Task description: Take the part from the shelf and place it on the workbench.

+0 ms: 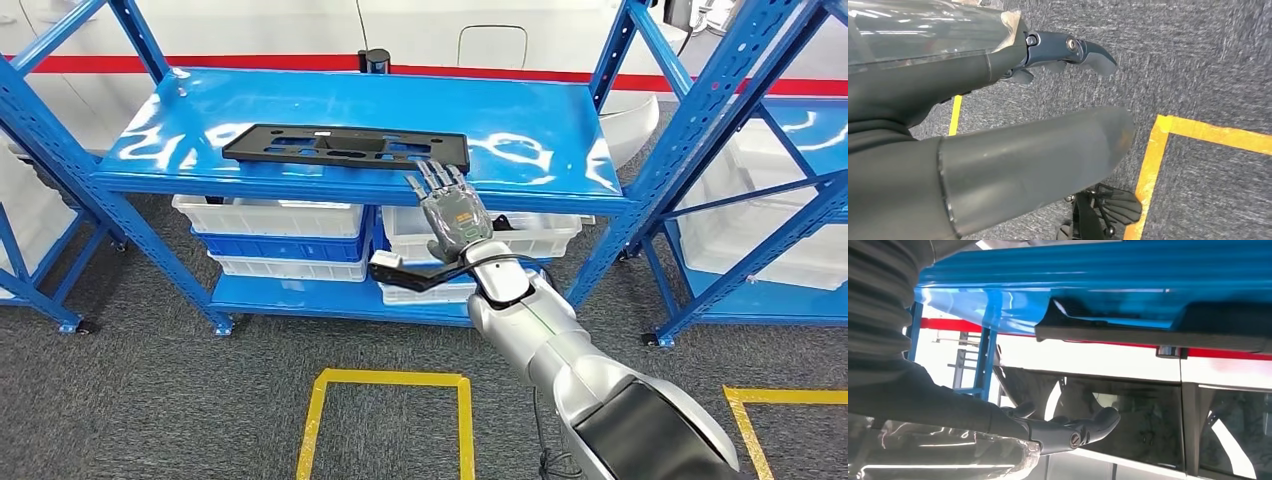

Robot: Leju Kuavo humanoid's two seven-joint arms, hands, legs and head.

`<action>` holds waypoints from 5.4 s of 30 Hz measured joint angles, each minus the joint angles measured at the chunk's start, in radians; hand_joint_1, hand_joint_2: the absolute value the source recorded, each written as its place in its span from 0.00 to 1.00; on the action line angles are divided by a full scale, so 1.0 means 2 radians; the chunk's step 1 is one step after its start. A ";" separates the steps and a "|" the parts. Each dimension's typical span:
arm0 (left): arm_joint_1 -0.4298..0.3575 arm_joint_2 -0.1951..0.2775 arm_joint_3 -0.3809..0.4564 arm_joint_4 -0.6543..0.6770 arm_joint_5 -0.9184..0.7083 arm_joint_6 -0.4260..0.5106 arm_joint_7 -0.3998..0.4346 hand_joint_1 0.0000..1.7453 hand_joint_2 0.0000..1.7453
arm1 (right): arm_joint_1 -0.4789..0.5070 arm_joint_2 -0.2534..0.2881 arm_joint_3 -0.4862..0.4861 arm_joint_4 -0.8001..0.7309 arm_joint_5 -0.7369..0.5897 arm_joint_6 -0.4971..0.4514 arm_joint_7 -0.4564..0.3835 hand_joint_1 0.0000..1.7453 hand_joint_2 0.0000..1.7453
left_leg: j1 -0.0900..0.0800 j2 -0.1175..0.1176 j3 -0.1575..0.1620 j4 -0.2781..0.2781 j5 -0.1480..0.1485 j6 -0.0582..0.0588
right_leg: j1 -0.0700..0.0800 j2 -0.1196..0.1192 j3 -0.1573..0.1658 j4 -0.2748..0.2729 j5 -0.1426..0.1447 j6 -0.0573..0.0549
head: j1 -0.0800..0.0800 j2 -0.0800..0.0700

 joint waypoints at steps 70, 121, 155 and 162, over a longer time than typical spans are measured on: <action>-0.006 -0.001 0.007 0.003 -0.019 0.004 -0.012 0.00 0.00 | 0.025 0.006 -0.004 -0.010 0.027 0.006 -0.017 0.00 1.00 | 0.007 0.006 0.016 0.002 -0.019 -0.006 | -0.004 0.002 -0.010 0.003 0.014 -0.006 | 0.006 0.000; -0.007 -0.008 0.032 0.003 -0.019 0.099 -0.126 0.00 1.00 | 0.033 0.011 0.007 -0.015 0.027 -0.034 -0.038 1.00 1.00 | 0.008 0.006 0.019 -0.001 -0.018 -0.016 | -0.002 0.002 -0.008 0.002 0.012 -0.009 | 0.006 0.000; -0.008 -0.006 0.043 0.003 -0.044 0.043 -0.008 0.00 1.00 | 0.015 -0.095 -0.033 -0.309 -0.137 0.076 -0.130 1.00 1.00 | 0.004 0.006 0.017 0.005 -0.020 -0.007 | -0.007 0.002 -0.007 0.000 0.015 -0.004 | 0.006 0.000; -0.011 -0.008 0.043 0.003 -0.047 0.038 -0.005 0.00 1.00 | 0.016 -0.101 -0.035 -0.310 -0.134 0.076 -0.126 1.00 1.00 | 0.013 0.011 0.024 -0.017 -0.003 0.001 | -0.009 0.001 -0.064 0.124 -0.036 0.003 | 0.008 0.000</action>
